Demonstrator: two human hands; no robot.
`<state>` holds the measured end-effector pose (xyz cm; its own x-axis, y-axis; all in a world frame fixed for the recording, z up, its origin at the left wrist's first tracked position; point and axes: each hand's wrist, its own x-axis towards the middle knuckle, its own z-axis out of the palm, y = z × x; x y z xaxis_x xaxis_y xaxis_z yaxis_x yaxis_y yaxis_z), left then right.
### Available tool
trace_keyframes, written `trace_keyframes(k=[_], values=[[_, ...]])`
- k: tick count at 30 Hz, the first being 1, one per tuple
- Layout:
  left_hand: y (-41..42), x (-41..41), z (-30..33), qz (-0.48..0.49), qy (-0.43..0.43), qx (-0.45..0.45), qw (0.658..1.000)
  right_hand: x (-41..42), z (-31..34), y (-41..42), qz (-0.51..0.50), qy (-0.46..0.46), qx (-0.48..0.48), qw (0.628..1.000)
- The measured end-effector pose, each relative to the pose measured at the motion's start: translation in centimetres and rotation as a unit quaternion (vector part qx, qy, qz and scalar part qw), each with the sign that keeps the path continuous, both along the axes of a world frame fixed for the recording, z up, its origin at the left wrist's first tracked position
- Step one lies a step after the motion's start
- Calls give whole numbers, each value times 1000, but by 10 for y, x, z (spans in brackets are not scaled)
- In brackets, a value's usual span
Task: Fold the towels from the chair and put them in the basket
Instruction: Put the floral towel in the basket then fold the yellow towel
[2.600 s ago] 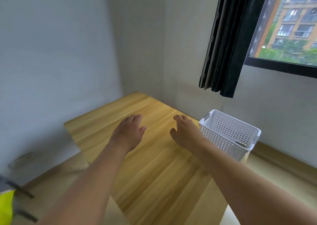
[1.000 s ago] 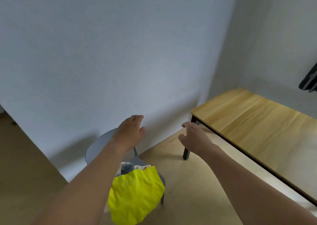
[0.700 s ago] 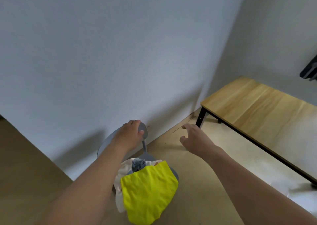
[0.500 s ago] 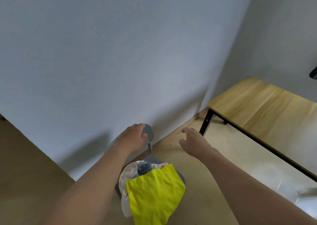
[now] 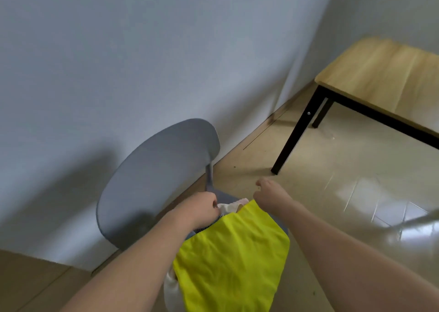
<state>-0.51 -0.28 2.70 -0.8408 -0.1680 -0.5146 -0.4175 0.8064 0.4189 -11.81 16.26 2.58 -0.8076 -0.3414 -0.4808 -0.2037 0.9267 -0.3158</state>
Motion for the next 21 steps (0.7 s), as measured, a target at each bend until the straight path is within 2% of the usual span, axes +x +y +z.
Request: trace_keyframes(k=[5, 10, 12, 15, 18, 21], values=[[-1, -7, -96, -43, -3, -12, 999, -19, -120, -2, -29, 0, 20, 999], [-20, -7, -143, -61, 0, -32, 998, -24, -194, -5, -49, 17, 50, 997], [-20, -3, -151, -70, -14, -32, 997, -21, -205, -2, -59, 54, 69, 994], [-14, 7, -157, -78, 13, -64, 995, -19, -209, 5, -94, 74, 76, 990], [-11, 18, -157, -63, 70, -68, 993, -16, -202, 11, -137, 91, 0, 986], [-13, 34, -154, -61, 74, -50, 994, -7, -184, 21, -177, 123, -71, 974]])
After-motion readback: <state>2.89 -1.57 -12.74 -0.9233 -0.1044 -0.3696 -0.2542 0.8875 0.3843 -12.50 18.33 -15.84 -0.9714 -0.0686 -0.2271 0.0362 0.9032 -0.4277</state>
